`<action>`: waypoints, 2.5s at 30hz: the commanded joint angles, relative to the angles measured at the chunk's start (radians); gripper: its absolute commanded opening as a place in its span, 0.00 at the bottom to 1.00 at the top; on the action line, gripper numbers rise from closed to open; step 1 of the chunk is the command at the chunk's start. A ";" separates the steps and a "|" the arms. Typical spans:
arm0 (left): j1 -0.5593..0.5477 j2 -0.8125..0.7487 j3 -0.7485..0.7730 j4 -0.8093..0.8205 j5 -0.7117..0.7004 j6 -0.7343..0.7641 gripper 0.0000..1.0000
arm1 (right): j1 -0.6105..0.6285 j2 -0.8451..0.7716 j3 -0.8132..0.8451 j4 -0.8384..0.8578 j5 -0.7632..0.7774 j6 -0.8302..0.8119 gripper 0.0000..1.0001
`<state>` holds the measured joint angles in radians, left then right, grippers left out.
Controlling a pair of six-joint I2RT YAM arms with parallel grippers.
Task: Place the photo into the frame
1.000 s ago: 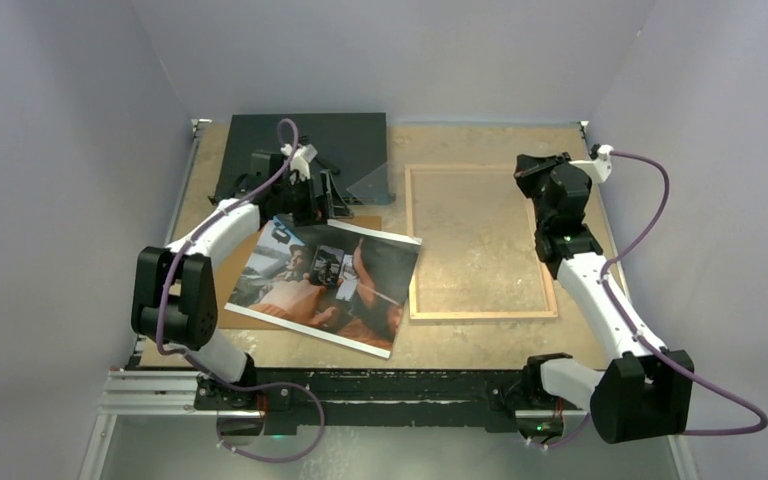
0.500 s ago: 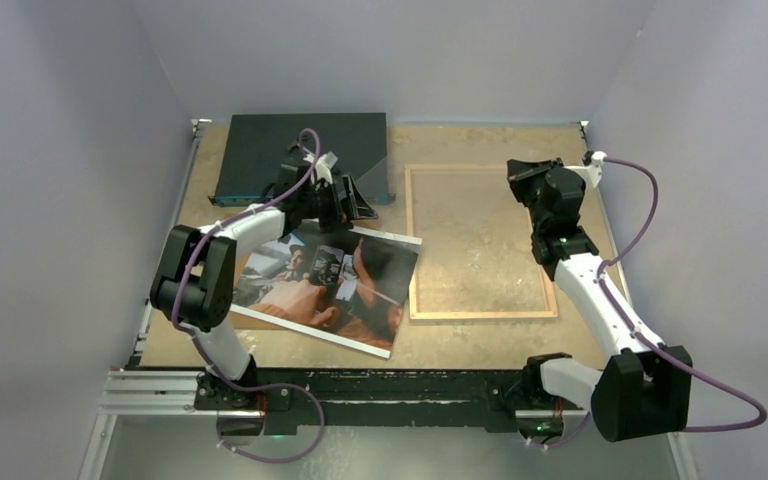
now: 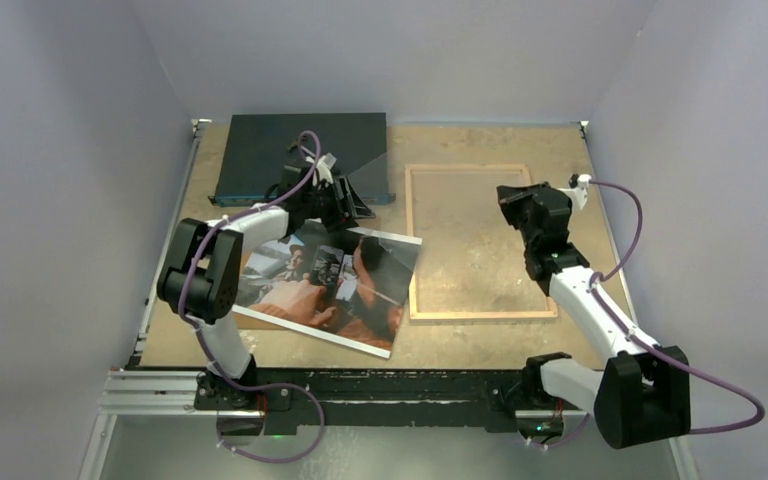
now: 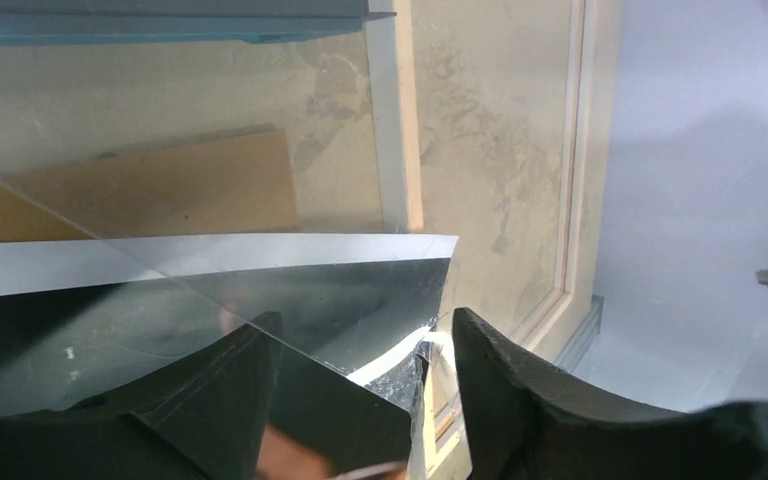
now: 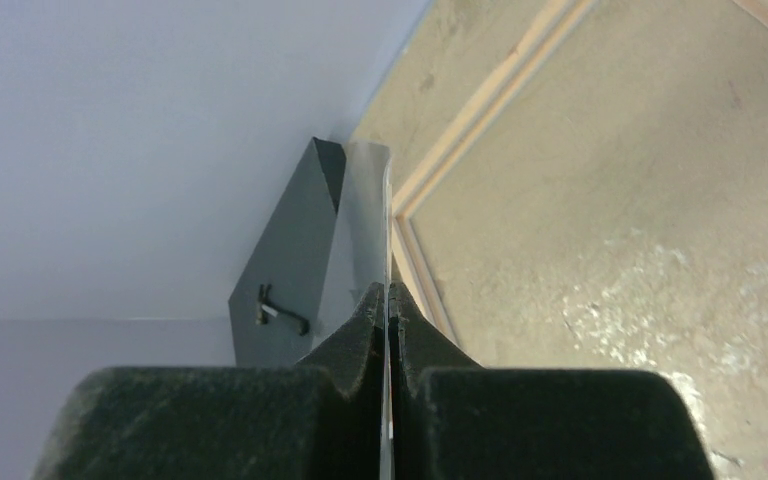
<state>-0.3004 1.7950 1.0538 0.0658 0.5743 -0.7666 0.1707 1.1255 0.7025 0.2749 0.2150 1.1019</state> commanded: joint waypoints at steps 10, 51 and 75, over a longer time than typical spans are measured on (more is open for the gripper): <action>0.085 -0.016 0.029 0.037 -0.013 0.032 0.38 | 0.039 -0.114 -0.213 -0.045 -0.091 0.004 0.02; 0.133 0.105 0.252 -0.267 -0.121 0.434 0.00 | -0.045 0.522 0.387 -0.144 -0.701 -0.833 0.97; 0.133 0.095 0.250 -0.270 -0.126 0.441 0.00 | -0.100 0.853 0.436 0.062 -1.078 -0.711 0.84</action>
<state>-0.1761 1.9121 1.2854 -0.2050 0.4751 -0.3550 0.0669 1.9785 1.1519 0.2375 -0.7784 0.3477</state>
